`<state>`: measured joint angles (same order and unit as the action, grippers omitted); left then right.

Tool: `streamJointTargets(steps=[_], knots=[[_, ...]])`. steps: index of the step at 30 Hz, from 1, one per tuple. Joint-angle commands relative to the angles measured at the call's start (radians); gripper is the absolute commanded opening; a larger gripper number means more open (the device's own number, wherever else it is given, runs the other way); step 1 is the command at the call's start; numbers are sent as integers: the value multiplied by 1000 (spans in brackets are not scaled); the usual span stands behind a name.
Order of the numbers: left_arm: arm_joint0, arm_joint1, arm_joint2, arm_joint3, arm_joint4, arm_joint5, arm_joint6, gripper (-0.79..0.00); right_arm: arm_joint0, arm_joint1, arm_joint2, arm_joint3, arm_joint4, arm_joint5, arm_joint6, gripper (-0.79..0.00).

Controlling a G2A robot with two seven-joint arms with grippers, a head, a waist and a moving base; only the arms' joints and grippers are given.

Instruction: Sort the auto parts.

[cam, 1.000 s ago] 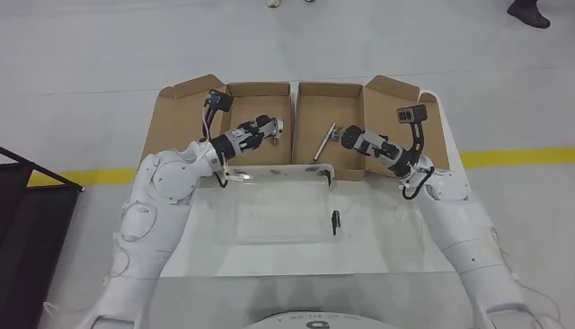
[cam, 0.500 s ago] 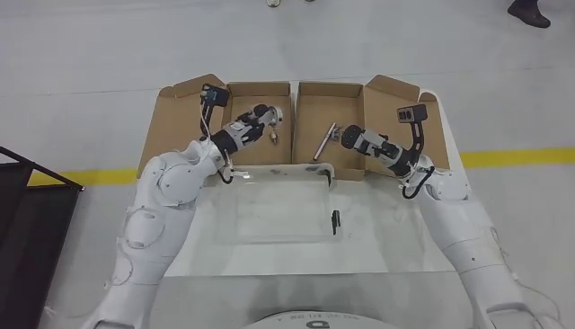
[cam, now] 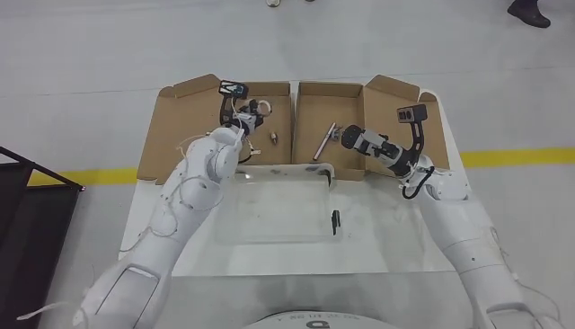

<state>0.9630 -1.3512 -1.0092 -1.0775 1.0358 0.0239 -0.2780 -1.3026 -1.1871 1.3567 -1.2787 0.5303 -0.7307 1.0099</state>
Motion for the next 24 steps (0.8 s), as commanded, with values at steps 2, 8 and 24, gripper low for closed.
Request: streamJointTargets(steps=[2,8,24], knots=[[-44,-15,21,109,0,24,24,-785,0,0,0,0,0,0,0,0],[-95,-40,58,218,17,55,61,-785,0,0,0,0,0,0,0,0],[-127,-72,102,294,88,104,45,-542,0,0,0,0,0,0,0,0]])
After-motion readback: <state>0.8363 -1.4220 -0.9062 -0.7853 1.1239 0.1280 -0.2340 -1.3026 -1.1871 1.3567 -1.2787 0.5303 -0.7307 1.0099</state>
